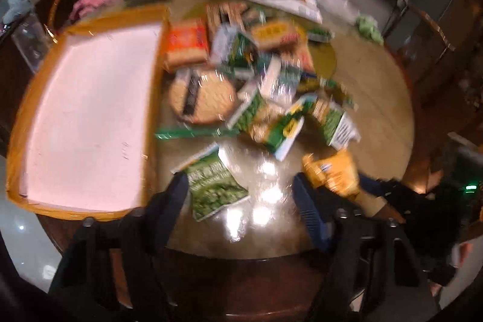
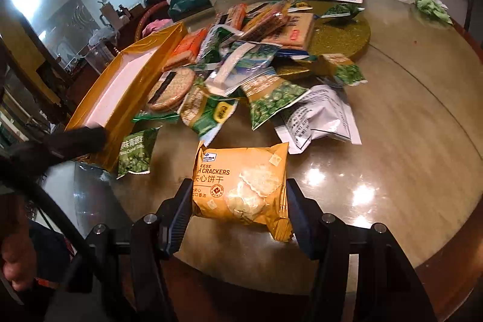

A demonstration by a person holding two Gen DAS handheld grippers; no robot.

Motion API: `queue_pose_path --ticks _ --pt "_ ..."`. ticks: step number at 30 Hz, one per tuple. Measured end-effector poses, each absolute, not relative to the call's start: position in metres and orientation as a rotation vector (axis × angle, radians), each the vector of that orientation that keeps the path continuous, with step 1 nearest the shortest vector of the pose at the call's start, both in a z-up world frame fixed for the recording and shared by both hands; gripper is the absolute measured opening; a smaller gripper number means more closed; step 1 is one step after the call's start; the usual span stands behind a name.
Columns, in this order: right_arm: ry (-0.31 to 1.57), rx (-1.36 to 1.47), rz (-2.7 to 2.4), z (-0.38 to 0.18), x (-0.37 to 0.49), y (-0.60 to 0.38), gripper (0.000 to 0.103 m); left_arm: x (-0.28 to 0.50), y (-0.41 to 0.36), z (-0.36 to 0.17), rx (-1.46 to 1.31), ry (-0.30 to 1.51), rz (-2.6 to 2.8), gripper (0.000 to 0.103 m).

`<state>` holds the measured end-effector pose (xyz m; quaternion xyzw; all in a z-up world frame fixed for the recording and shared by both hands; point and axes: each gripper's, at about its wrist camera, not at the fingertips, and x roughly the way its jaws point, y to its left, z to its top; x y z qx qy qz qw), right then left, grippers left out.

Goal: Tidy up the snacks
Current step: 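Grasp the yellow cheese-cracker bag with the right gripper while the left grasps a green pea bag, then carry the green pea bag into the tray with the left gripper while the right places the cheese-cracker bag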

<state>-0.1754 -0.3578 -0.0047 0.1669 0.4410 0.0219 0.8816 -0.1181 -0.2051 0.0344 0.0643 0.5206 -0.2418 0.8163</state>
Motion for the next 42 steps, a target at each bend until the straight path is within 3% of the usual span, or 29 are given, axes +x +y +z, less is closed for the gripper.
queue_pose_path --ticks 3,7,11,20,22,24,28,30,31,36,37,39,42 --pt "0.912 0.354 0.031 -0.006 -0.182 -0.364 0.059 -0.108 -0.206 0.018 0.157 1.158 -0.443 0.050" --pt "0.904 0.356 0.034 -0.007 -0.185 -0.364 0.059 -0.101 -0.210 0.009 0.204 1.183 -0.409 0.050" --pt "0.901 0.355 0.038 -0.007 -0.184 -0.362 0.059 -0.106 -0.207 0.006 0.203 1.189 -0.406 0.044" --pt "0.902 0.317 0.033 -0.007 -0.183 -0.358 0.059 -0.103 -0.207 0.006 0.210 1.156 -0.487 0.044" --pt "0.906 0.311 0.035 -0.007 -0.183 -0.356 0.059 -0.100 -0.209 0.001 0.216 1.170 -0.490 0.036" --pt "0.911 0.305 0.034 -0.007 -0.184 -0.354 0.059 -0.103 -0.205 0.001 0.209 1.165 -0.492 0.034" --pt "0.916 0.298 0.039 -0.006 -0.186 -0.352 0.059 -0.105 -0.199 0.009 0.168 1.182 -0.529 0.036" --pt "0.923 0.296 0.039 -0.006 -0.184 -0.352 0.059 -0.103 -0.197 0.012 0.166 1.178 -0.529 0.056" --pt "0.925 0.300 0.039 -0.006 -0.183 -0.352 0.059 -0.101 -0.196 0.014 0.162 1.165 -0.524 0.059" --pt "0.936 0.295 0.046 -0.005 -0.182 -0.344 0.059 -0.094 -0.209 0.009 0.219 1.153 -0.555 0.059" --pt "0.938 0.292 0.047 -0.005 -0.182 -0.343 0.059 -0.095 -0.214 0.007 0.254 1.139 -0.548 0.058" --pt "0.943 0.289 0.050 -0.005 -0.183 -0.342 0.059 -0.096 -0.216 0.005 0.257 1.140 -0.555 0.041" --pt "0.942 0.288 0.053 -0.005 -0.184 -0.342 0.059 -0.099 -0.213 0.003 0.225 1.134 -0.564 0.039"
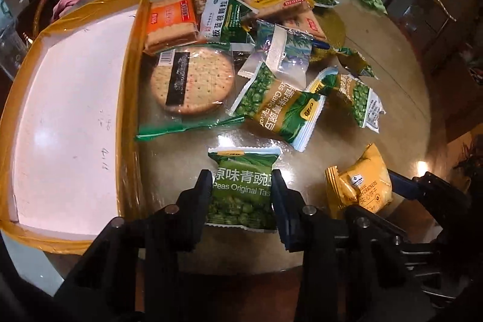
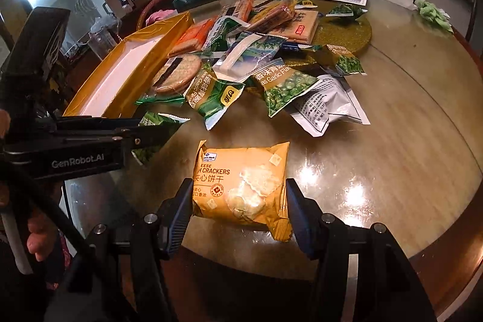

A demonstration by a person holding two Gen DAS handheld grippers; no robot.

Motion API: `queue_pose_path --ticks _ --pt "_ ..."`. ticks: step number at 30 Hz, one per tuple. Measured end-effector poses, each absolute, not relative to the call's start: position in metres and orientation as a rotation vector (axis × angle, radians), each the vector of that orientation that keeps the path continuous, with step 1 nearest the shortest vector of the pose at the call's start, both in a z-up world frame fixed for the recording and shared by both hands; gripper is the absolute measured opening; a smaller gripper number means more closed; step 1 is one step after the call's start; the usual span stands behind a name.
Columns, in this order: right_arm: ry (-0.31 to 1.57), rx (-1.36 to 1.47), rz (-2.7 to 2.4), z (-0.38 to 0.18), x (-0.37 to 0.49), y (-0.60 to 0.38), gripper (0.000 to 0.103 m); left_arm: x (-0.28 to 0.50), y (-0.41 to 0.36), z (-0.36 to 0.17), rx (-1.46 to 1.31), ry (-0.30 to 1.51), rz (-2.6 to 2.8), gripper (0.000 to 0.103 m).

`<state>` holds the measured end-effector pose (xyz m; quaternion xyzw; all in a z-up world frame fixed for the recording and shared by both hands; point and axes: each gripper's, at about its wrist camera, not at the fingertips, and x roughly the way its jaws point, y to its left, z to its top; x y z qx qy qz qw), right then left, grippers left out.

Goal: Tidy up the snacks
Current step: 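Carry the green pea bag into the tray with the left gripper while the right places the cheese-cracker bag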

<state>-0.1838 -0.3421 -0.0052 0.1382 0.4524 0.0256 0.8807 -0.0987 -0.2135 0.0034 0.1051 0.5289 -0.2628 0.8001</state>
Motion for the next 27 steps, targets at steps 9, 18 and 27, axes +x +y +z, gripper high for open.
queue_pose_path --ticks 9,18,27 --pt "0.895 0.281 0.114 0.011 -0.187 -0.332 0.054 -0.113 -0.171 0.040 0.080 1.041 -0.487 0.035" --pt "0.836 0.257 0.266 0.050 -0.157 -0.287 0.052 -0.103 -0.100 0.078 0.070 0.855 -0.146 0.035" --pt "0.852 0.165 0.355 0.062 -0.103 -0.221 0.052 -0.083 -0.049 0.076 0.035 0.830 -0.035 0.035"
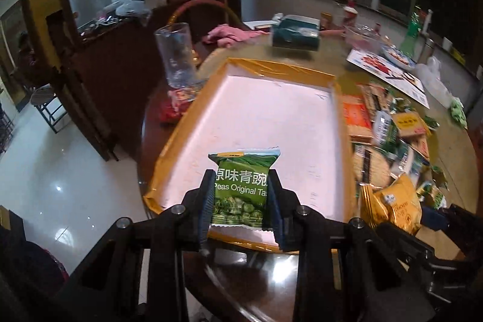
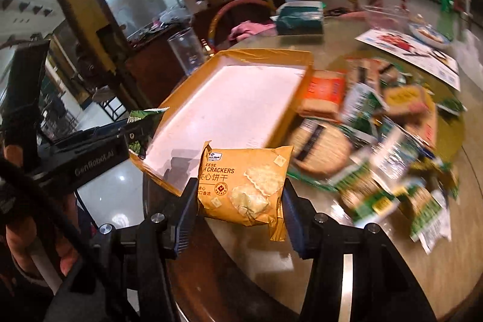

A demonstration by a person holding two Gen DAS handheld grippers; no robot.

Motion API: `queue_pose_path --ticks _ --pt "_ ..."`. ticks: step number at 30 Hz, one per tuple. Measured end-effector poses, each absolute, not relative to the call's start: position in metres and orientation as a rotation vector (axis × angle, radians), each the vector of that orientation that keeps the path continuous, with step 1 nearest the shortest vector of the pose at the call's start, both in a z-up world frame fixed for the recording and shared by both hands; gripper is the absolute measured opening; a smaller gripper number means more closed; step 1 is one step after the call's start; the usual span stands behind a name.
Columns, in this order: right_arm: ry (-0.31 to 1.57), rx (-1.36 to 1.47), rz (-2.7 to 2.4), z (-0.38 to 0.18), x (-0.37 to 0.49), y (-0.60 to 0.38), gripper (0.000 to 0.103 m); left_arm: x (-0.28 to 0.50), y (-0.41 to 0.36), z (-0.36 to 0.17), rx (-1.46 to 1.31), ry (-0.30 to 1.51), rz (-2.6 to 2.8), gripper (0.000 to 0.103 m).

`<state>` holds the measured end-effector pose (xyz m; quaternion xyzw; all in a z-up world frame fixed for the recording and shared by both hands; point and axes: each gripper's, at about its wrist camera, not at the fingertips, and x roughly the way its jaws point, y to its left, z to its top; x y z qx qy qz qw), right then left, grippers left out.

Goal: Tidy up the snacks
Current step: 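Carry the green pea bag into the tray with the left gripper while the right places the cheese-cracker bag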

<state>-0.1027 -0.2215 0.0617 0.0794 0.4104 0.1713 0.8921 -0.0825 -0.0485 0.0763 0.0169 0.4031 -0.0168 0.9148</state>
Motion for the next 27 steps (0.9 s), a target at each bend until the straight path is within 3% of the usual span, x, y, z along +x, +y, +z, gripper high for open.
queue_pose_path --ticks 17,23,25,27 --pt "0.923 0.007 0.306 0.029 -0.049 -0.153 0.052 -0.034 -0.009 0.029 -0.049 0.944 -0.062 0.035" --pt "0.945 -0.029 0.267 0.022 -0.048 -0.144 0.058 -0.030 -0.006 0.018 -0.070 0.969 -0.098 0.037" --pt "0.953 -0.028 0.259 0.021 -0.048 -0.143 0.061 -0.030 -0.003 0.017 -0.076 0.978 -0.094 0.046" --pt "0.946 -0.008 0.264 0.022 -0.048 -0.144 0.063 -0.032 0.000 0.020 -0.092 0.964 -0.096 0.066"
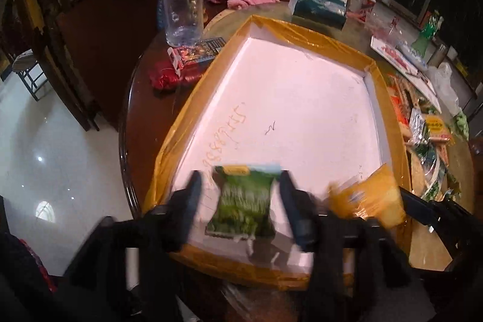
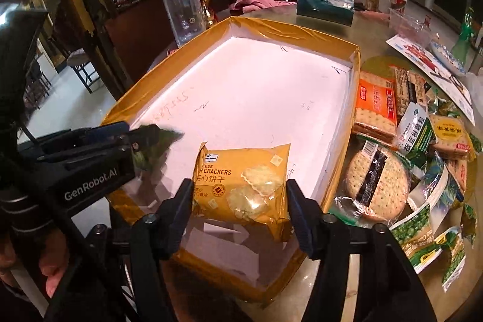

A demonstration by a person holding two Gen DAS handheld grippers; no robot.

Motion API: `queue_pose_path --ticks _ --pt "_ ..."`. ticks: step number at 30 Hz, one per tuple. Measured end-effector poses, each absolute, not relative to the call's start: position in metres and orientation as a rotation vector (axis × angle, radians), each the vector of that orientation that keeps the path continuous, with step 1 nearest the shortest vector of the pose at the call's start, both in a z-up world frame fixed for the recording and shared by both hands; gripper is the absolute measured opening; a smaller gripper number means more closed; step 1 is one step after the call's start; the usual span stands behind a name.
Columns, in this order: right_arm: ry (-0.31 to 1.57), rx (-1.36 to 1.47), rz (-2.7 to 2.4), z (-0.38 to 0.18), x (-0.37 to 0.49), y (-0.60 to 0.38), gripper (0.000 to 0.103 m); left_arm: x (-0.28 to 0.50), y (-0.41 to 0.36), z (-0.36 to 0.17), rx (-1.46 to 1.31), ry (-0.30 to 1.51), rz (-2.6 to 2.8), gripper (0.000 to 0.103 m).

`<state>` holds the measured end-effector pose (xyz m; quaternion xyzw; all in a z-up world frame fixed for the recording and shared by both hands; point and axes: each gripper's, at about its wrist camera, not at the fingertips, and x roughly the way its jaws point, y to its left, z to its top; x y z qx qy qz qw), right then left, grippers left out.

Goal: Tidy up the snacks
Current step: 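Carry the green pea bag into the tray with the left gripper while the right places the cheese-cracker bag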

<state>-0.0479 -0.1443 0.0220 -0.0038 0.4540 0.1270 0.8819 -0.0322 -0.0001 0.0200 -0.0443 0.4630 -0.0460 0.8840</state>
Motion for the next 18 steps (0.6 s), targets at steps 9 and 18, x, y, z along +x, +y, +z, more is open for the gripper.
queue_pose_path --ticks 9,18 --pt "0.835 0.052 0.327 0.048 -0.079 -0.160 0.074 -0.066 -0.004 0.053 -0.126 0.848 -0.120 0.083" --pt "0.807 0.238 0.249 0.044 -0.133 -0.251 0.075 -0.108 -0.081 0.074 -0.019 0.813 -0.304 0.088"
